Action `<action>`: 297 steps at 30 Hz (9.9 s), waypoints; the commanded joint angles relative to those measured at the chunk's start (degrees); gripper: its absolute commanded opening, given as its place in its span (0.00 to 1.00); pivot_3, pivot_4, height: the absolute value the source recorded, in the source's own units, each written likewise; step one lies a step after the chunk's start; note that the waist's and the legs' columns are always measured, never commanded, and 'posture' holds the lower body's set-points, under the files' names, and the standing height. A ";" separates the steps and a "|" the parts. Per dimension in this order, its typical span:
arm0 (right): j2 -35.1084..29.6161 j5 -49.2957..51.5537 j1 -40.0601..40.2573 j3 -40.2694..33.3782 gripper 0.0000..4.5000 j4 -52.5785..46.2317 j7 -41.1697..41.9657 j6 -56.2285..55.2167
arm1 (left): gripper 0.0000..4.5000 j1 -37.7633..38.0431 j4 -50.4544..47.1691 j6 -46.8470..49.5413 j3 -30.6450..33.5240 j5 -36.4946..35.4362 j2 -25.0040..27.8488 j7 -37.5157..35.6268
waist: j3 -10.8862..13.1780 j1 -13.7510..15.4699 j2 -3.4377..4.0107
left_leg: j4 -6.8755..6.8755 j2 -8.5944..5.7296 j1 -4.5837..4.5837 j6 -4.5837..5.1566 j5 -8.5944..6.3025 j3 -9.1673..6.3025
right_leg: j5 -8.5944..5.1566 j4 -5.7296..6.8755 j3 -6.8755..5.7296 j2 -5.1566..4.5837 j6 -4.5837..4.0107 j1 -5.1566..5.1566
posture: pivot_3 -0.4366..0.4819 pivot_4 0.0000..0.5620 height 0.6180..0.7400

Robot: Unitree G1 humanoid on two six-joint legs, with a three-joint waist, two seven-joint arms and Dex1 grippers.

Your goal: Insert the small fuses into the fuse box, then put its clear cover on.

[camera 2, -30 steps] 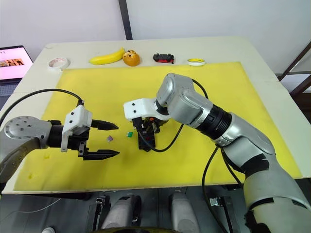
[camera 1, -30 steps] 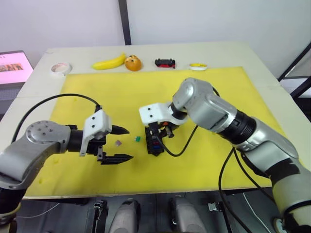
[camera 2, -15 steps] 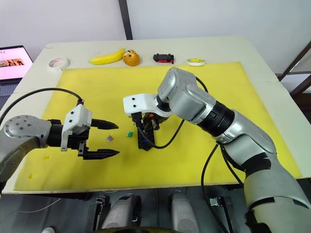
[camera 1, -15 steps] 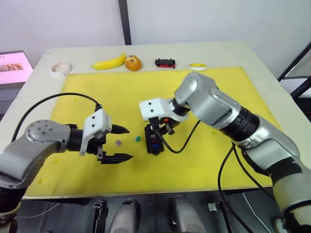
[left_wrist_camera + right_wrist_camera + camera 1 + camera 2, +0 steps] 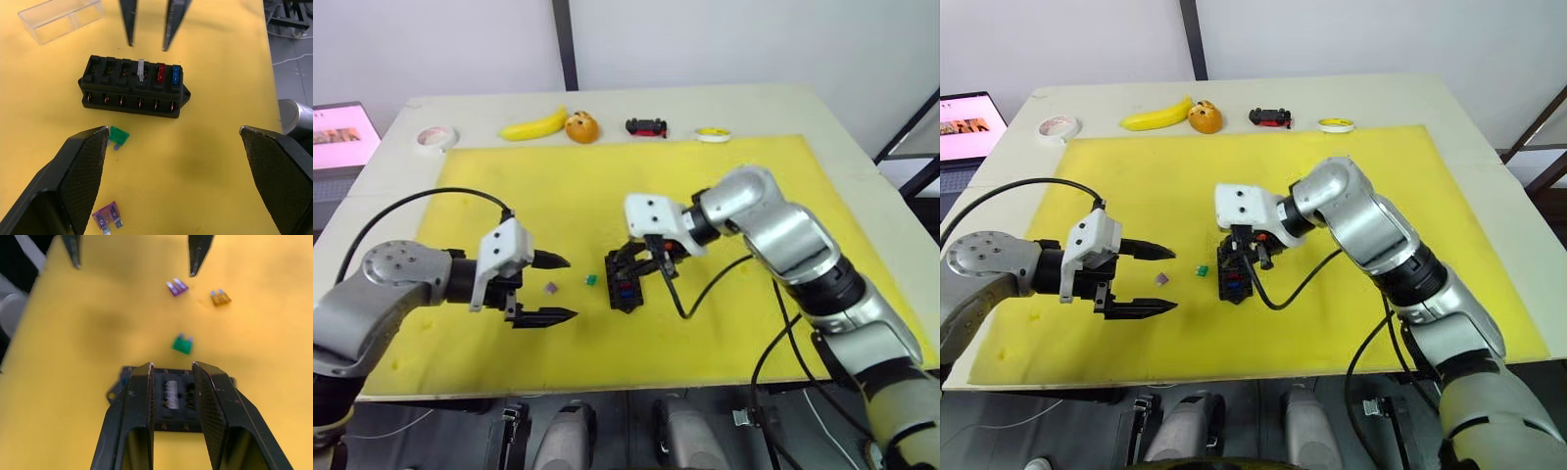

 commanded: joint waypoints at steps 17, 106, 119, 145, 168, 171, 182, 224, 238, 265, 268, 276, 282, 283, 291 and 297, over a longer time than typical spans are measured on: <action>0.47 3.42 0.65 -0.23 0.29 2.30 -6.51 4.95 | 1.00 -1.17 1.66 -2.54 -0.05 1.73 -0.04 -1.72 | 0.00 -0.03 0.00 | 0.00 0.02 0.01 0.00 0.00 0.00 | 0.00 0.00 0.00 0.03 0.00 0.00 | 0.48 0.27 1.00; -2.71 -3.83 -0.56 9.97 0.08 -1.55 -10.10 6.18 | 1.00 -2.30 0.56 -1.38 -1.00 1.49 -1.86 0.70 | -0.02 -0.03 -0.02 | 0.02 0.02 0.07 0.00 0.00 -0.01 | 0.00 0.01 0.00 0.04 0.00 0.07 | 0.48 0.27 1.00; -1.94 -3.49 -2.18 8.24 0.66 -1.00 -9.86 6.57 | 1.00 -1.85 0.77 -1.81 -0.86 1.68 -1.94 0.53 | -0.02 0.00 -0.02 | 0.02 0.01 0.06 0.01 0.00 -0.01 | 0.00 0.00 0.00 0.04 0.00 0.07 | 0.48 0.27 1.00; -3.50 3.85 4.79 0.26 0.01 -7.47 -10.21 2.37 | 1.00 -2.72 1.24 -1.76 -1.28 1.67 -1.84 0.36 | -0.02 0.03 -0.02 | 0.02 0.01 0.05 0.01 -0.01 0.00 | 0.00 -0.01 0.01 0.02 0.00 0.07 | 0.48 0.27 1.00; -1.15 1.49 11.34 1.22 0.01 1.37 -14.75 -4.05 | 1.00 -3.08 1.35 -1.83 -1.76 1.86 -1.77 0.32 | -0.02 0.03 -0.03 | 0.03 0.02 0.06 0.01 -0.01 0.00 | 0.00 0.00 0.02 0.04 0.00 0.07 | 0.48 0.27 1.00; -1.41 0.70 12.41 1.95 0.01 2.37 -14.57 -5.10 | 1.00 -2.86 1.22 -1.85 -1.68 1.87 -1.78 0.44 | -0.03 0.03 -0.03 | 0.03 0.02 0.09 0.01 -0.01 -0.01 | 0.00 0.00 0.02 0.06 0.00 0.11 | 0.48 0.27 1.00; -2.96 -2.66 14.60 5.10 0.01 2.65 -13.65 -7.70 | 1.00 -2.31 1.08 -2.28 -1.34 1.87 -1.96 0.85 | -0.09 0.14 -0.06 | 0.04 0.02 0.15 0.01 -0.01 -0.02 | 0.00 0.00 0.01 0.06 0.00 0.21 | 0.48 0.27 1.00; -13.06 10.50 4.48 -12.51 0.01 -8.17 -6.38 1.49 | 1.00 -1.36 8.41 -3.57 3.33 2.30 4.83 -4.18 | -0.29 0.54 0.00 | -0.14 0.07 0.87 0.47 -0.29 -0.10 | -0.02 -0.80 -0.13 0.04 0.01 1.23 | 0.48 0.27 1.00; -36.00 8.01 21.73 -22.54 0.76 -2.11 1.80 -15.17 | 1.00 8.57 20.57 -9.01 11.82 6.32 13.41 -11.77 | -0.12 0.28 0.14 | -0.17 0.12 0.92 0.52 -0.31 0.07 | -0.02 -0.84 -0.09 0.03 0.02 1.24 | 0.48 0.27 1.00; -9.61 11.44 -2.26 -10.28 0.99 -11.39 -10.58 1.45 | 1.00 -2.09 27.43 46.76 21.52 -26.96 -5.91 12.41 | 0.00 0.33 0.21 | -0.08 0.10 0.87 0.52 -0.31 -0.05 | -0.02 -0.70 -0.08 0.00 0.03 1.16 | 0.48 0.27 1.00; -8.72 11.84 -2.72 -9.59 0.99 -12.53 -10.81 2.22 | 1.00 -2.93 29.60 51.28 23.84 -28.04 -8.20 15.75 | 0.00 0.27 0.20 | -0.07 0.08 0.87 0.51 -0.31 -0.05 | -0.02 -0.67 -0.08 -0.03 0.03 1.15 | 0.48 0.27 1.00; -7.83 11.31 -3.45 -6.15 0.99 -14.25 -12.22 4.27 | 1.00 -3.23 31.96 55.33 24.13 -28.94 -15.28 23.06 | -0.04 0.27 0.16 | -0.08 0.06 0.87 0.43 -0.28 -0.07 | -0.01 -0.66 -0.09 -0.18 0.03 1.13 | 0.48 0.27 1.00; -7.43 11.80 -3.65 -5.97 0.99 -14.57 -13.00 4.97 | 1.00 -3.62 33.45 55.33 23.50 -28.24 -17.84 26.29 | -0.05 0.46 0.17 | -0.09 0.01 0.88 0.40 -0.26 -0.07 | -0.01 -0.66 -0.09 -0.29 0.02 1.12 | 0.48 0.27 1.00; -7.38 11.87 -3.69 -5.97 0.99 -14.60 -13.07 5.13 | 1.00 -3.77 33.88 55.33 23.38 -28.13 -18.12 26.63 | -0.05 0.55 0.17 | -0.09 -0.01 0.88 0.39 -0.26 -0.07 | -0.01 -0.66 -0.10 -0.33 0.03 1.13 | 0.48 0.27 1.00; -7.20 11.55 -3.71 -5.70 1.00 -14.43 -13.57 5.30 | 0.94 -6.01 35.68 55.33 22.17 -27.20 -21.16 28.80 | -0.06 1.84 0.17 | -0.09 -0.21 0.89 0.34 -0.23 -0.06 | -0.01 -0.67 -0.16 -0.54 0.04 1.17 | 0.48 0.27 1.00; -7.53 11.33 -3.34 -5.52 1.00 -14.59 -13.79 5.18 | 0.61 -7.20 36.57 55.28 21.48 -25.40 -22.28 29.19 | -0.07 1.76 0.15 | -0.09 -0.42 0.88 0.34 -0.23 -0.04 | 0.01 -0.73 -0.20 -0.75 0.07 1.20 | 0.48 0.27 1.00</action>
